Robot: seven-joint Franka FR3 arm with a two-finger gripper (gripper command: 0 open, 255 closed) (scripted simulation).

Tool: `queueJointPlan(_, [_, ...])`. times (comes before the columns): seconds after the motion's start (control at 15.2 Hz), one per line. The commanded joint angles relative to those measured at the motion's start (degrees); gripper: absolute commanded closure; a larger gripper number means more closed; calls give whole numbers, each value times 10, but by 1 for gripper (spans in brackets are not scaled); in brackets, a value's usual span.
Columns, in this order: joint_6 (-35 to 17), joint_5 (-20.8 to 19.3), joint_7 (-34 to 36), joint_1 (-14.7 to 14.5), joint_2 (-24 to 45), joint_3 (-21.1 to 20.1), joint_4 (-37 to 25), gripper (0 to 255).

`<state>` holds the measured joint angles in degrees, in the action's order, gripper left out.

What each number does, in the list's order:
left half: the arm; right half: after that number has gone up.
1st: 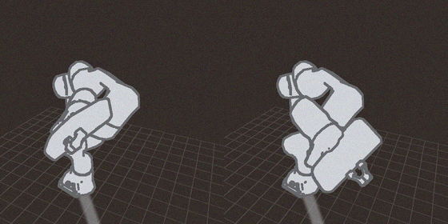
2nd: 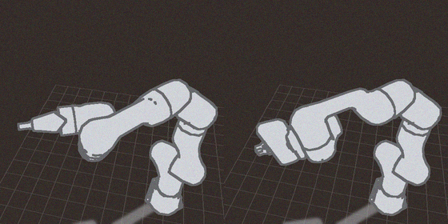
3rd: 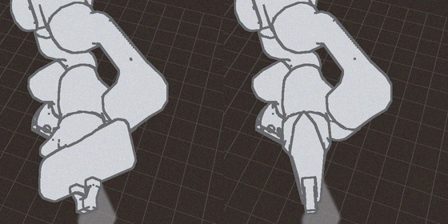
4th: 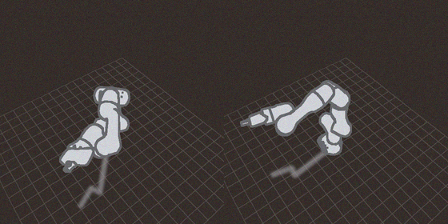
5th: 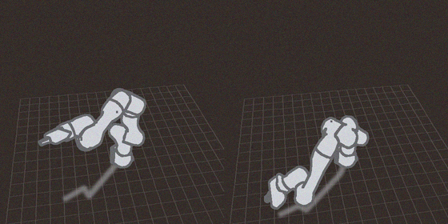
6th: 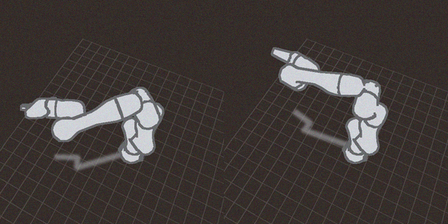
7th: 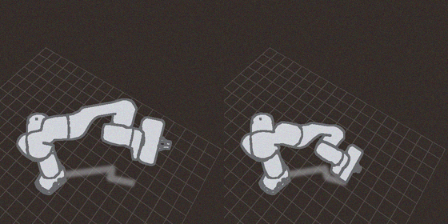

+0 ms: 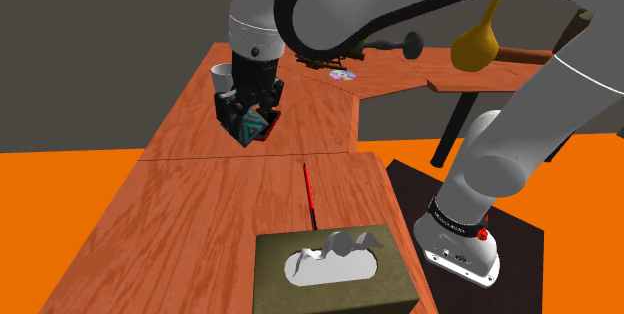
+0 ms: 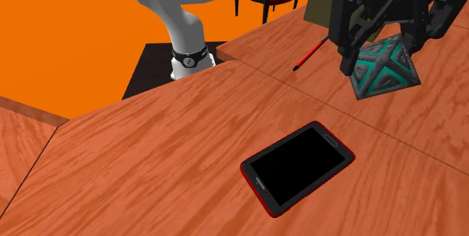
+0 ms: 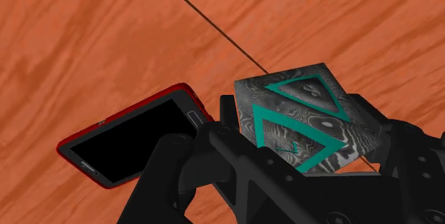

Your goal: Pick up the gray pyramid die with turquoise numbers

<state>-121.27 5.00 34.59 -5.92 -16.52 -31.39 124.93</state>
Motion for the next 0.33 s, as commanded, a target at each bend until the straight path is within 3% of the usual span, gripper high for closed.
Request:
queueJointPlan(0.0, [16, 1, -2, 0, -3, 2, -13, 255])
queueJointPlan(0.26, [33, 1, -3, 0, -6, 4, -28, 255])
